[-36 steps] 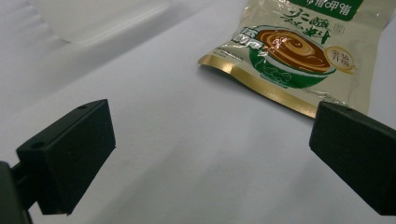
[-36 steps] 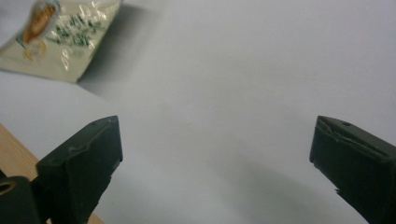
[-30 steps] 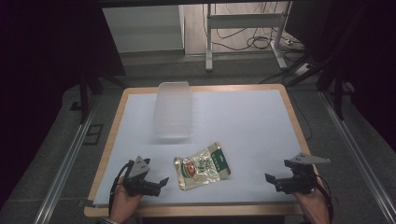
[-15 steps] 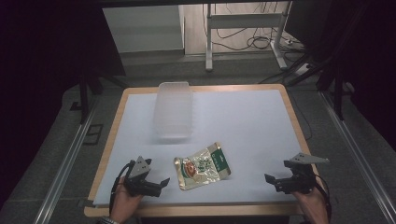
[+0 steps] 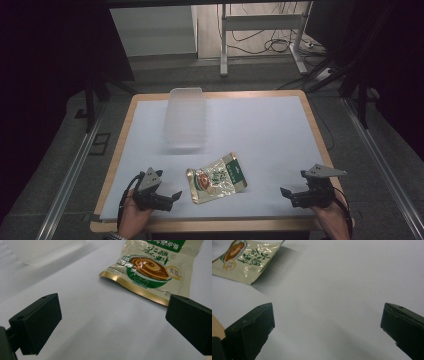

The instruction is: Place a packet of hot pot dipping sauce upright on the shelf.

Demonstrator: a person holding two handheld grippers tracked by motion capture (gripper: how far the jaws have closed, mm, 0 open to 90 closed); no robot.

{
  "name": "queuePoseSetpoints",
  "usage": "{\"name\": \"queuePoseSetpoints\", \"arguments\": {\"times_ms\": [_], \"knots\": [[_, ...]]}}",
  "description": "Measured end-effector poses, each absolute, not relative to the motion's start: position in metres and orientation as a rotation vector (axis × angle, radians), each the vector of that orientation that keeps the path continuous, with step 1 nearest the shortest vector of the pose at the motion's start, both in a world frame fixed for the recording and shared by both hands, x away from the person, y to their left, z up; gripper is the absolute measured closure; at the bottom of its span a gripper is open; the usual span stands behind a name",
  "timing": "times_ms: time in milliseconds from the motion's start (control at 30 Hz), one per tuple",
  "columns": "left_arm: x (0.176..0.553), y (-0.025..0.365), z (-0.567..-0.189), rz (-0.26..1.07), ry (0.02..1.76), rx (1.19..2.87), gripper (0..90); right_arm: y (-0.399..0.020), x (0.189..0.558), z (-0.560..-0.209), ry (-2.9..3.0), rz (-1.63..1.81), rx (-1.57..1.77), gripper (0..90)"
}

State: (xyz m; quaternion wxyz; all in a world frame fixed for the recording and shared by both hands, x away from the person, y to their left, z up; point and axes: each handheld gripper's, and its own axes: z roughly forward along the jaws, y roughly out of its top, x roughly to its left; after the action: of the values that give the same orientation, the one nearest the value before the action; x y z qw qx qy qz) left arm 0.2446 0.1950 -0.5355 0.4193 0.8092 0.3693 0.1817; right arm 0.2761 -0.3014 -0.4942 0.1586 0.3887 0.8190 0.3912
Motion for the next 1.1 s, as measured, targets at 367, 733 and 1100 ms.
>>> {"name": "queuePoseSetpoints", "arguments": {"times_ms": [367,733,1100], "knots": [[0.245,0.195,-0.536,0.448,0.924,2.031,0.2,-0.293,0.277,-0.493,2.378,1.092,1.062,0.0],[0.245,0.193,-0.536,0.445,0.915,2.04,0.2,-0.285,0.28,-0.492,2.398,1.127,1.026,0.0],[0.245,0.193,-0.537,0.442,0.911,2.045,0.1,-0.273,0.285,-0.49,2.417,1.198,0.985,0.0]]}}
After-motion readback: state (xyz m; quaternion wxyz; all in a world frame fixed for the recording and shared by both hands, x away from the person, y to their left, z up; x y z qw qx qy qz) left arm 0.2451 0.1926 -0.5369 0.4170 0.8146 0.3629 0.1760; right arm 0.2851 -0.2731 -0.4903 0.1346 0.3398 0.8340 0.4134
